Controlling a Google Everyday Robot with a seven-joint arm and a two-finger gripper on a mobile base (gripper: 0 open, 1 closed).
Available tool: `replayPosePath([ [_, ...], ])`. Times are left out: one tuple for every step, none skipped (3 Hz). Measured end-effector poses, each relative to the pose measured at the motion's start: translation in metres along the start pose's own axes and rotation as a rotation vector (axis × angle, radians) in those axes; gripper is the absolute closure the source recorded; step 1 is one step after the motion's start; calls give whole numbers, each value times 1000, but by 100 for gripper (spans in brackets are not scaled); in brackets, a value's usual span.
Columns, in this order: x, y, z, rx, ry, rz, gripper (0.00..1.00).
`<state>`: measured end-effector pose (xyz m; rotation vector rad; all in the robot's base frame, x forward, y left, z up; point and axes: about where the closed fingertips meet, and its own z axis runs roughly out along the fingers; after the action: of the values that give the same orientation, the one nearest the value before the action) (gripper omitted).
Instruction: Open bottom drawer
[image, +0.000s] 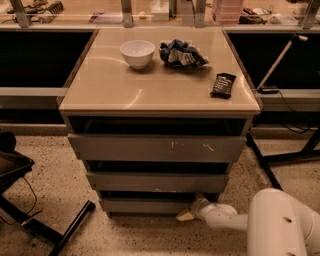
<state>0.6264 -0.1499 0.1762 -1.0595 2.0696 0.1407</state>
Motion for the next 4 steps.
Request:
replayPosePath([
  [0, -6, 3, 10, -4, -3, 8],
  [0, -6, 3, 10, -4, -3, 27],
  [0, -6, 3, 10, -5, -3, 50],
  [0, -6, 3, 10, -5, -2, 74],
])
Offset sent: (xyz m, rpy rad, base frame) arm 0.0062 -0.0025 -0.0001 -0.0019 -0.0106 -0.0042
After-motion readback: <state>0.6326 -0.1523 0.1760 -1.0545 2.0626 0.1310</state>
